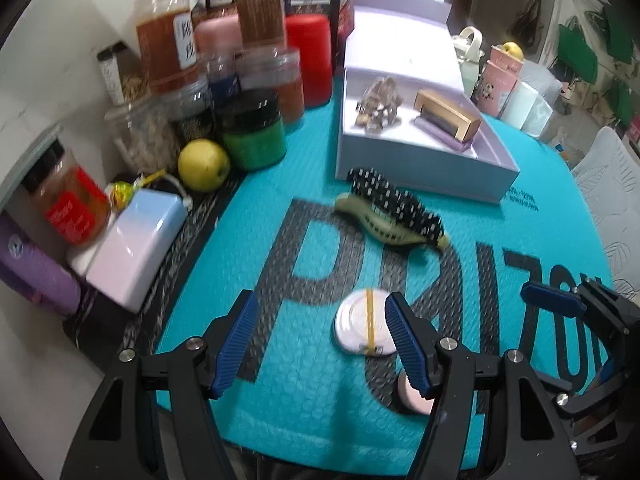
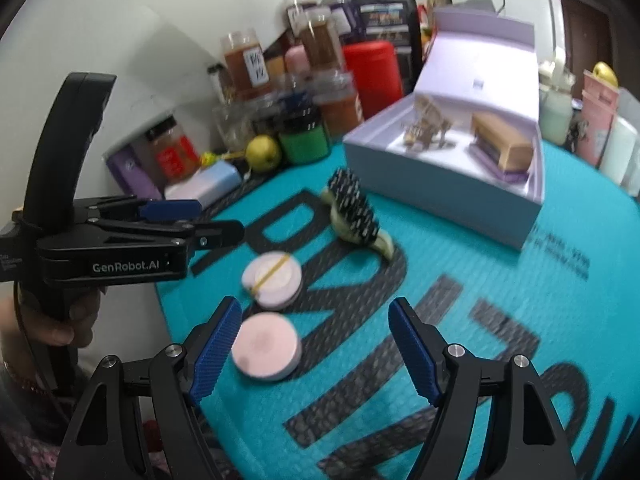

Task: Organize rigid objects
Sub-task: 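Withdraw both tools from the box toward the round compacts on the mat, then close the right tool on the pink compact while the left tool grasps the white compact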

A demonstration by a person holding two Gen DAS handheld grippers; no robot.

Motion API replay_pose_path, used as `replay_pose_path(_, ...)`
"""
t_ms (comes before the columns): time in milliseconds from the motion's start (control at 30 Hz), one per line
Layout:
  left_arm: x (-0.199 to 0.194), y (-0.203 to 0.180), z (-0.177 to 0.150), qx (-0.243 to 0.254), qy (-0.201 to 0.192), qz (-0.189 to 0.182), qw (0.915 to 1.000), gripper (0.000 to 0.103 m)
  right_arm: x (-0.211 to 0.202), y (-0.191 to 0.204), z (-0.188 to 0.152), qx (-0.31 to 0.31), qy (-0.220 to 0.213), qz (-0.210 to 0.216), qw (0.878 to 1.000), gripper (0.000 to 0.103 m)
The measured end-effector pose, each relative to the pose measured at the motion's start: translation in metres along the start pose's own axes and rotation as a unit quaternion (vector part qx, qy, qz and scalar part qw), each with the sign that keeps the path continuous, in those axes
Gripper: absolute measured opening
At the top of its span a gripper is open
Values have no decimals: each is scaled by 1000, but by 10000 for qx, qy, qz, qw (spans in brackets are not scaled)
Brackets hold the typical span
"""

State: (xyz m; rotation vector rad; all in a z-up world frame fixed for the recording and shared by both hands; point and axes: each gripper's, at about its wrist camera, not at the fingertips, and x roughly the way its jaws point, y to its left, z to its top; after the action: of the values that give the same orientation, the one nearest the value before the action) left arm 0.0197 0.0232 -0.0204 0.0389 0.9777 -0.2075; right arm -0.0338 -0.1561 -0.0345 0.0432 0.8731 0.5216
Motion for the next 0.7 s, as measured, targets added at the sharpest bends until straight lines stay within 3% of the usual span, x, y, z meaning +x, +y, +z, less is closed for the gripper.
replay_pose_path(267,9,8,-16,-127,251,-59,9996,65,22,8,-17,127,393,259,9988,77)
replay_pose_path(500,20,15,-19,-238,363,-202,9989,66,33,24,-19,-185,473,351,9981,75)
replay_pose_path(600,23,14,-19,-187,392,-132,9990,65,42,21,-21,-135,593,488,9970,69)
replay_pose_path(700,22,12,-18,-126,290,4,9995,65,43,14,-20,-28,575,509,9970,52)
